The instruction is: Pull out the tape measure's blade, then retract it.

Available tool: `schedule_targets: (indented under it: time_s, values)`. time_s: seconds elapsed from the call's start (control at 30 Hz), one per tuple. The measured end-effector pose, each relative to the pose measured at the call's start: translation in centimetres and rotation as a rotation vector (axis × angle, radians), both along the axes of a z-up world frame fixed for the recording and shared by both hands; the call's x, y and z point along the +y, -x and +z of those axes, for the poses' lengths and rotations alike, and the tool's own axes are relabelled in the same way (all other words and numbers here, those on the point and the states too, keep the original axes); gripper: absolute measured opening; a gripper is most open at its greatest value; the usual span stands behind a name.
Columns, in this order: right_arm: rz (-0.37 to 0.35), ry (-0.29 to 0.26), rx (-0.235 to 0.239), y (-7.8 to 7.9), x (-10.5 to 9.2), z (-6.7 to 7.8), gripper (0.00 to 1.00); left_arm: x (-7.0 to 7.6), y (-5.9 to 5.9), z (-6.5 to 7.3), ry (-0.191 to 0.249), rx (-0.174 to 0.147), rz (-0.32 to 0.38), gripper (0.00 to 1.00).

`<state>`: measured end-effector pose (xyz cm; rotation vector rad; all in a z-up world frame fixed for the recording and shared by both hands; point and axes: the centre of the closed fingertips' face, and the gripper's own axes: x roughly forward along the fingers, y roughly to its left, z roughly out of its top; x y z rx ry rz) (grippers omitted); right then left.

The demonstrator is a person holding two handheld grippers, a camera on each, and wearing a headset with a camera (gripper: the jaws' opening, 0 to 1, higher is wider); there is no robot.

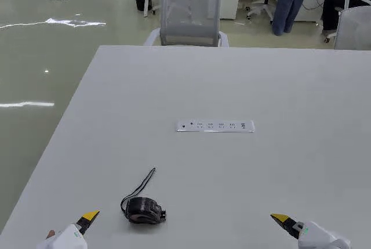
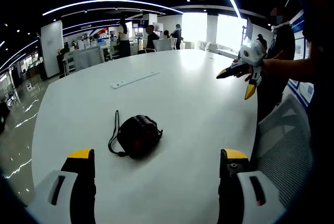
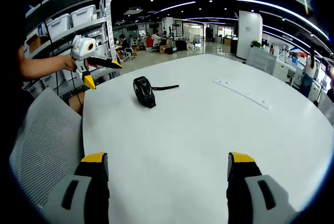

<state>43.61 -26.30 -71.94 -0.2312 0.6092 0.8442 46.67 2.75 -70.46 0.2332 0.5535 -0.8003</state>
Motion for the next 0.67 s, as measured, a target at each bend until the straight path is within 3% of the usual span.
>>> schedule_targets:
  time_s: [0.67]
  values:
    - [0.001, -0.001, -0.002, -0.01, -0.84, 0.45, 0.97, 0.24, -0.31, 0.26, -0.008, -0.008, -0.004, 0.99]
